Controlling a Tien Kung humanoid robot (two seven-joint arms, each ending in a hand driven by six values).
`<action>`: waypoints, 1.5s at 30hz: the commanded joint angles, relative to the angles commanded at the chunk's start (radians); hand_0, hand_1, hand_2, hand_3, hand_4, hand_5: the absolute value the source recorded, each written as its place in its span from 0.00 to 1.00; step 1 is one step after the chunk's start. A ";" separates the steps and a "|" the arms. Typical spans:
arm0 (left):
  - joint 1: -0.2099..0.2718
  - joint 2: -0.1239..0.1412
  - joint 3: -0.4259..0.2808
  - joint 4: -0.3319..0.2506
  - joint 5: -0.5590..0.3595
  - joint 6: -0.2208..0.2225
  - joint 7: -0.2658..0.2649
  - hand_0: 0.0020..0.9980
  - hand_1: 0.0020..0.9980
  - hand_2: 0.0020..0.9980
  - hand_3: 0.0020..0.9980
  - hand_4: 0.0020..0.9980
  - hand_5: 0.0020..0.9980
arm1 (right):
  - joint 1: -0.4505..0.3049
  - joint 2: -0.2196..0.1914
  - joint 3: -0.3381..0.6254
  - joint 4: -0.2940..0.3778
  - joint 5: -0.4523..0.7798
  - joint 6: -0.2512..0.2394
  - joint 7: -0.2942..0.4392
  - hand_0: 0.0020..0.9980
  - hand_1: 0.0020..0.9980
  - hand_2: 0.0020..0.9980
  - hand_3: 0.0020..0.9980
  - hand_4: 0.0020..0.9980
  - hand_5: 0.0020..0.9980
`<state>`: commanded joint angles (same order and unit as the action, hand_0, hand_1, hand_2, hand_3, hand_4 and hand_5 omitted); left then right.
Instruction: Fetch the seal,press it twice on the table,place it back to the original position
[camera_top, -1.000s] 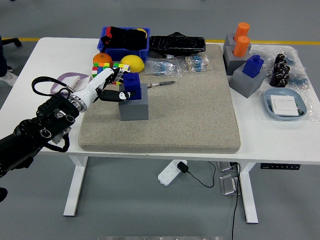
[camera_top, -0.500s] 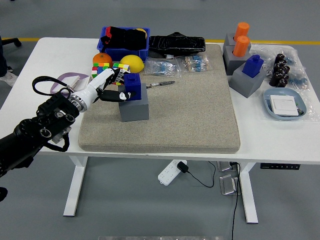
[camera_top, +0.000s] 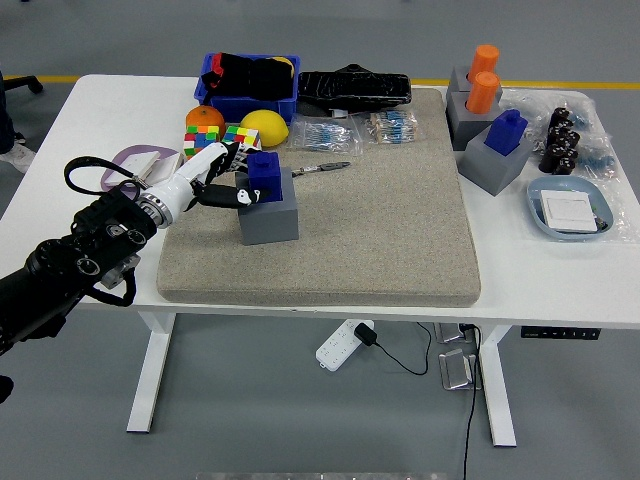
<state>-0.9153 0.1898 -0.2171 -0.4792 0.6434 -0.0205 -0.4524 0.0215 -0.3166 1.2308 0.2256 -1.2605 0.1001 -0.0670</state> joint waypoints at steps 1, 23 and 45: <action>0.000 0.000 0.000 0.001 0.000 -0.003 0.001 0.93 0.93 0.87 0.94 1.00 0.18 | 0.000 0.000 0.000 0.000 0.000 0.000 0.000 0.76 0.67 0.66 0.62 0.79 0.50; 0.001 0.016 -0.028 -0.004 -0.041 -0.063 0.004 1.00 1.00 1.00 1.00 1.00 0.50 | -0.002 0.000 0.009 0.000 -0.002 0.001 0.000 0.76 0.67 0.66 0.62 0.79 0.50; 0.017 0.168 -0.131 0.003 -0.099 -0.041 -0.015 1.00 0.99 0.97 1.00 1.00 0.56 | -0.009 -0.006 0.027 0.000 -0.016 -0.001 -0.002 0.76 0.67 0.66 0.62 0.79 0.50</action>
<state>-0.8980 0.3577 -0.3477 -0.4759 0.5447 -0.0612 -0.4673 0.0129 -0.3222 1.2581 0.2251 -1.2767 0.0992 -0.0693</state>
